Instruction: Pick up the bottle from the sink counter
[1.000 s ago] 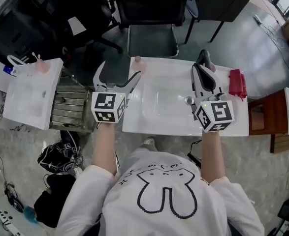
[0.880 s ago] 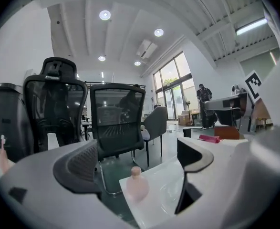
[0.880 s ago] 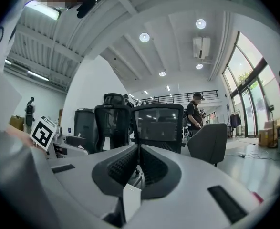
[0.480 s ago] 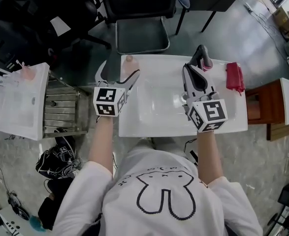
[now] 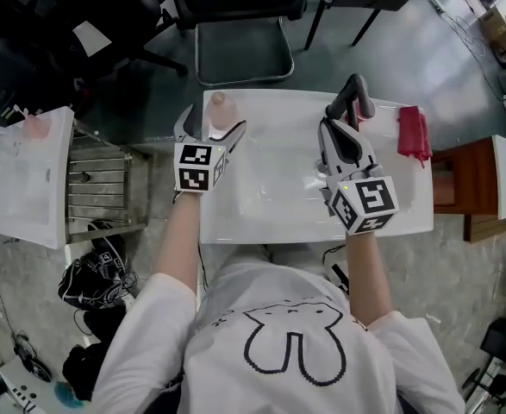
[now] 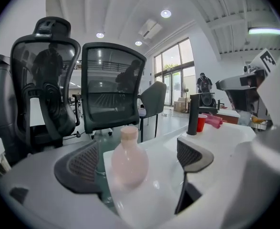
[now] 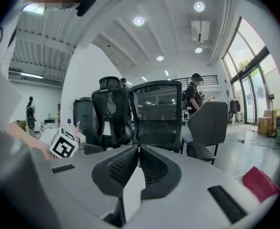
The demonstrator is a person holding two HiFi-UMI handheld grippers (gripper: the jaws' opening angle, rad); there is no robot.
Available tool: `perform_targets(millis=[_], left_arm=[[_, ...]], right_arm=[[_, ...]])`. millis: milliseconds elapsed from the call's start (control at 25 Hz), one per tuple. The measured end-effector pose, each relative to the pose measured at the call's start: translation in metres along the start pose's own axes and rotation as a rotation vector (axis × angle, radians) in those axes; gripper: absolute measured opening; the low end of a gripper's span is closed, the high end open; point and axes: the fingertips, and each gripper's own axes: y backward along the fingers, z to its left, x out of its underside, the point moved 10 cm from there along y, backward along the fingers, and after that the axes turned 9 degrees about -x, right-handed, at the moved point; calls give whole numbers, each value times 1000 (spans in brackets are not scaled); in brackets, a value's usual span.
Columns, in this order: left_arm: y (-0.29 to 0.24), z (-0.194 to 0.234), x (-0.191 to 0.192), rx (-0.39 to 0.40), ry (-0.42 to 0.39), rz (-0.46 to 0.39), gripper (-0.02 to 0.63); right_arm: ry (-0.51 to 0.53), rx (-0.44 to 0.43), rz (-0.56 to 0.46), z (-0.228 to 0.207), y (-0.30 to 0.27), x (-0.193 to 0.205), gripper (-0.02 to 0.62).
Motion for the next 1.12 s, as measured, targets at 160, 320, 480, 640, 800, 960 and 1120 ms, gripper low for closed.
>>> perform_targets(millis=[160, 320, 480, 640, 800, 960, 1120], left_arm=[[-21, 2, 16, -7, 10, 73, 509], [-36, 4, 28, -9, 38, 129, 509], [-52, 6, 29, -13, 51, 155, 509], [-64, 4, 26, -8, 38, 189, 509], [-76, 4, 28, -18, 31, 267, 508], [-83, 2, 31, -32, 16, 346, 508], [-86, 2, 31, -42, 10, 386, 506]], right_arm=[[-7, -28, 8, 0, -8, 5, 37], [-19, -53, 16, 4, -16, 13, 37], [-36, -61, 22, 6, -22, 18, 37], [-48, -54, 29, 5, -20, 21, 37], [-59, -41, 26, 3, -20, 21, 37], [-63, -39, 28, 2, -20, 23, 37], [-65, -38, 28, 3, -20, 23, 37]])
